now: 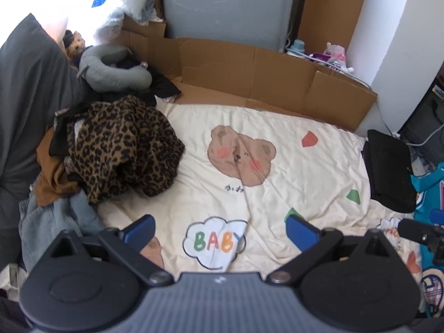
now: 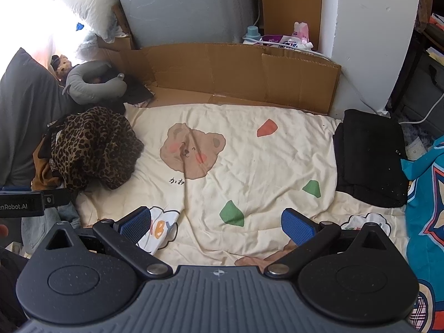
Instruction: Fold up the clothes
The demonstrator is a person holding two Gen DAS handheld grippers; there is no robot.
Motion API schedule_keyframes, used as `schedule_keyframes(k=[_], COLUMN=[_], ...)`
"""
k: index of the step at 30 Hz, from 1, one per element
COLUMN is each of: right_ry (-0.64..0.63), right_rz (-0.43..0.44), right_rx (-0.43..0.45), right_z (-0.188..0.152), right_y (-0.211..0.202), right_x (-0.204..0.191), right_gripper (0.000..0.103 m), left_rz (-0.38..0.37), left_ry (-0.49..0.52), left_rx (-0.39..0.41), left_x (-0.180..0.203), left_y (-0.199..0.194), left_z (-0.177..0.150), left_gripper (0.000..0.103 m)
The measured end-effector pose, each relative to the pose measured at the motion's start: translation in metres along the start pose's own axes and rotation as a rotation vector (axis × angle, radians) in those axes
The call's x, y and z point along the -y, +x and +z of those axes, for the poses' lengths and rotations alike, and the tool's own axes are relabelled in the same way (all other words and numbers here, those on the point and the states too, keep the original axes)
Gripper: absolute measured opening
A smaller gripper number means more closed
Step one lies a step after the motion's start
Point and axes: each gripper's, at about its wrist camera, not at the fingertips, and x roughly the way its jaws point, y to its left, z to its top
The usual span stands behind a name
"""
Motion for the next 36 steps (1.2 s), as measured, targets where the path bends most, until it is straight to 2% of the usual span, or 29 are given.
schedule_keyframes(k=[10,36], right_ry=[0.009,0.027], right_rz=[-0.008,0.008], right_rx=[0.012,-0.009], right_z=[0.000,0.004], right_y=[-0.001,0.009], right_x=[0.001,0.002], right_gripper=[0.103,0.103], left_rz=[0.013,-0.001], left_ry=[0.030,-0.008], left_rx=[-0.016,-0.059], left_x=[0.006,0.002], left_y=[0.005,0.015], left_z=[-0.001,-0.001], left_gripper=[0.100,0.100])
